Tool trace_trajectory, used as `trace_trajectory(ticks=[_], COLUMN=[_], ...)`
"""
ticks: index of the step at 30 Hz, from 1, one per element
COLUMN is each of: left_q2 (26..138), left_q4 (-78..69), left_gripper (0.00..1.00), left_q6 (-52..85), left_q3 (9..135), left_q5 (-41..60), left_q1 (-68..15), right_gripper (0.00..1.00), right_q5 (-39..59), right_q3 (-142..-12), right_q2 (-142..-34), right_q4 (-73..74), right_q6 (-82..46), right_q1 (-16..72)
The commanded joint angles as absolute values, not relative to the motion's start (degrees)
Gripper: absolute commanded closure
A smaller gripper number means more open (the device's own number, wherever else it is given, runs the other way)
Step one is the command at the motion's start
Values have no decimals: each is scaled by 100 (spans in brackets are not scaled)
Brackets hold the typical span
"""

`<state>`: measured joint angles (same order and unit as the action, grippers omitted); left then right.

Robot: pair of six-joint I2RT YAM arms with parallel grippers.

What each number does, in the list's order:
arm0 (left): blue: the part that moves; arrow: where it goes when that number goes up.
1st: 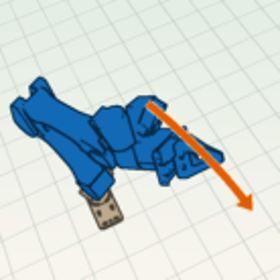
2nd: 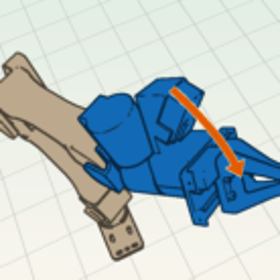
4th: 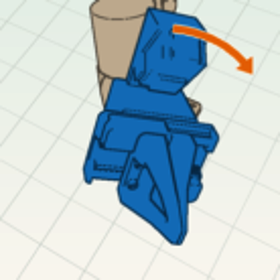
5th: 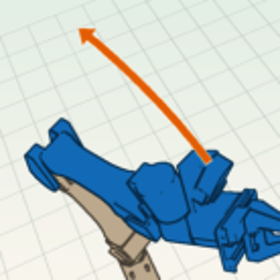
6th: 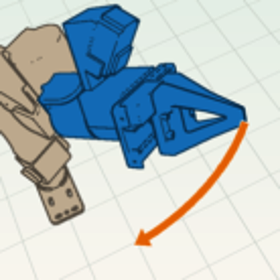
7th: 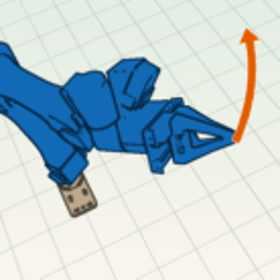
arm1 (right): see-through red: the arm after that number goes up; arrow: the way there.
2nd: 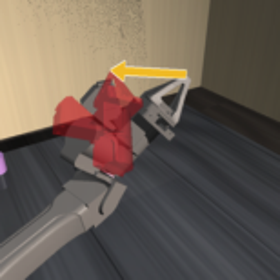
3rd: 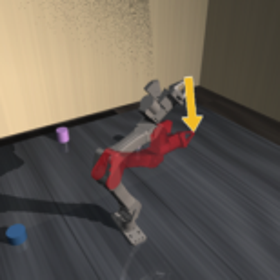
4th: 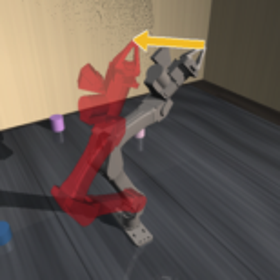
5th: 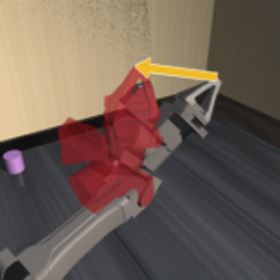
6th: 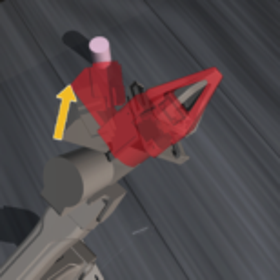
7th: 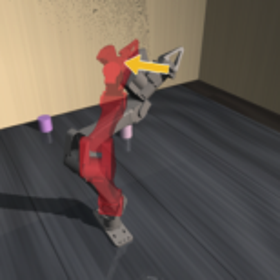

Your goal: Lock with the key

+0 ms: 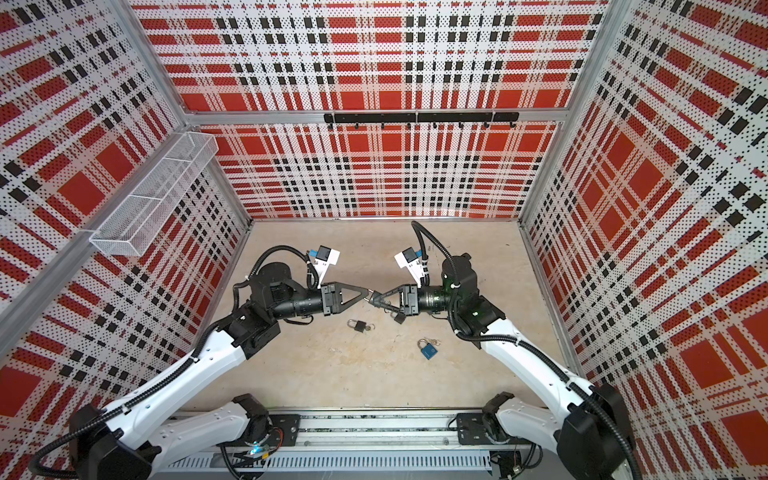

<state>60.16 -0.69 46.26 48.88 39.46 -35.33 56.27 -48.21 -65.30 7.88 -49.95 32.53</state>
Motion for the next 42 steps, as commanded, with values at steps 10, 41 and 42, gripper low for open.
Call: trace_trajectory(ticks=[10, 41, 42], left_q2=[6270, 6363, 6310], left_q4=[229, -176, -176], left_gripper=[100, 100, 100], left_q6=[4763, 5018, 5014], left_q3=[4681, 4566, 4562], left_q5=[4105, 3886, 3921], left_q1=[-4120, -4405, -4318], right_gripper=[100, 100, 100], right_q5=[5458, 5223, 5196], right_q3=[-5138, -5325, -5340], right_q2=[-6688, -6989, -6958], right_q4=[1837, 1372, 1268], right_q6=[-4730, -4264, -4206], right_q1=[3405, 3532, 3533])
